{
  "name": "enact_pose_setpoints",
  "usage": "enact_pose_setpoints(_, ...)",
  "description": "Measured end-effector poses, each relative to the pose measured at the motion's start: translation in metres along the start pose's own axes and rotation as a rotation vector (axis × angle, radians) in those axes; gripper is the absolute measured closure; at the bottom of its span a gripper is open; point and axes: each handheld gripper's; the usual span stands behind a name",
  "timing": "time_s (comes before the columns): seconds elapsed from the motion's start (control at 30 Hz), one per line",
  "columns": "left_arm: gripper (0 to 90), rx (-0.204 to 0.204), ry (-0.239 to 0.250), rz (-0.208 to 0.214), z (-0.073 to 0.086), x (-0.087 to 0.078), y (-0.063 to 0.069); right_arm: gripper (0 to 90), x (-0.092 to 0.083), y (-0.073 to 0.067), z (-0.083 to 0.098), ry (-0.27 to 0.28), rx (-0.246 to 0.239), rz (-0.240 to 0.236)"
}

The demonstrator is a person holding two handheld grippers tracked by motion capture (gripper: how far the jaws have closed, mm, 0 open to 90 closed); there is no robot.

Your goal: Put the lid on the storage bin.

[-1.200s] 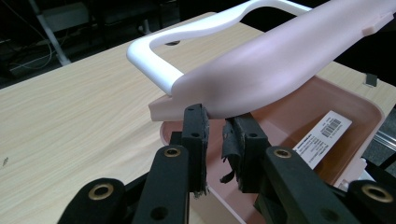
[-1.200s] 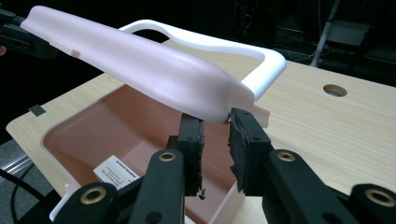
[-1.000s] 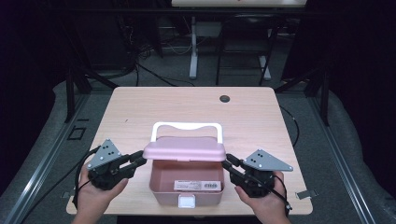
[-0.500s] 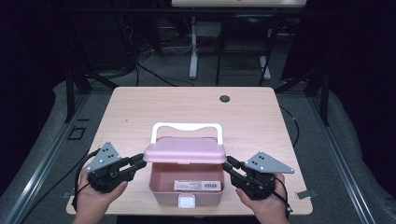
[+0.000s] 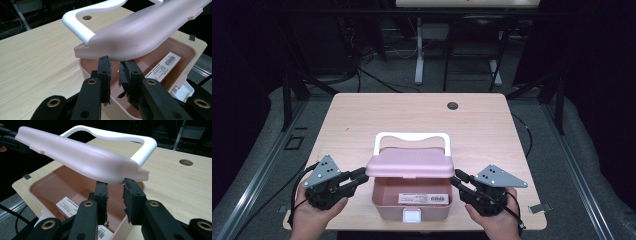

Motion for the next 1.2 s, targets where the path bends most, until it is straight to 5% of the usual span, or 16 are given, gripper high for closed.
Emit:
enact_pose_setpoints(0.63,77.4,-0.013,-0.005,0.02,0.009,0.0,0.004,64.4,-0.004,0.015,0.011,-0.026,0.008,-0.005)
enact_pose_setpoints(0.9,77.4,-0.015,-0.001,0.02,0.01,0.0,0.005,48.4,-0.004,0.034,0.02,-0.024,0.009,0.026)
enact_pose_setpoints(1.2,77.1,-0.02,0.004,0.02,0.012,0.0,0.006,37.6,0.003,0.062,0.033,-0.033,0.08,0.046)
Point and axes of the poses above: each handheld gripper's, and its own axes: x roughly forward along the jaws, z roughly out of its underside, y roughly to its right, and after that the axes turned 13 degrees about x, right-handed
